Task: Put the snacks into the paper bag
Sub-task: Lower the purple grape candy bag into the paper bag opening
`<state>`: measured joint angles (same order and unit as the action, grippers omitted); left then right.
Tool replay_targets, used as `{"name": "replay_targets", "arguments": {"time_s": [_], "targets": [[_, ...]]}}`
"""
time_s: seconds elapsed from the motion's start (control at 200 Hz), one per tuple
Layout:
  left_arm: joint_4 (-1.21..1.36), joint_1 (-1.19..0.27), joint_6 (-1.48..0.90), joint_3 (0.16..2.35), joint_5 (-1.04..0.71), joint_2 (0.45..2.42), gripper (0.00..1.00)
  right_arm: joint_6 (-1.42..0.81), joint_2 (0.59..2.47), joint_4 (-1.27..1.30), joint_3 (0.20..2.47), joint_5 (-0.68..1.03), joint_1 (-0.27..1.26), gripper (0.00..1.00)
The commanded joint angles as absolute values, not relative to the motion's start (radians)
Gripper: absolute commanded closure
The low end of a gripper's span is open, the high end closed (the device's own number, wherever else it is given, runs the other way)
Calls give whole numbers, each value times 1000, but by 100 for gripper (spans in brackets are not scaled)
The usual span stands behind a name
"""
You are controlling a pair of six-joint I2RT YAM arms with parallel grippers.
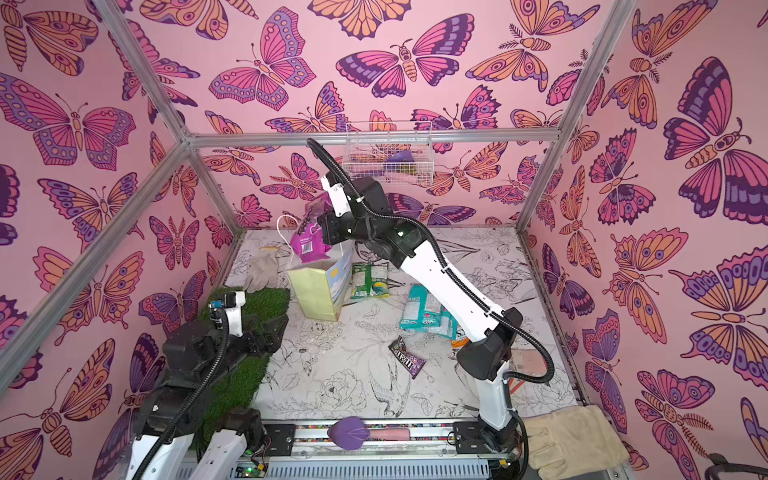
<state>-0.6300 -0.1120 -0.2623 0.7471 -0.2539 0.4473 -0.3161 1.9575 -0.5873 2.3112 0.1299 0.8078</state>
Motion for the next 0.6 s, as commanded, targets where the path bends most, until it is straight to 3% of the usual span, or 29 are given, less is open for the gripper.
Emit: {"name": "replay_targets", "arguments": {"time_s": [0.0, 0.596], "targets": [[-644, -116, -250, 735, -250, 443, 0, -273, 1967, -502, 2373, 82, 815, 100], [-645, -116, -249, 733, -247, 443, 0, -214, 2041, -577, 2381, 25, 828, 100]]}}
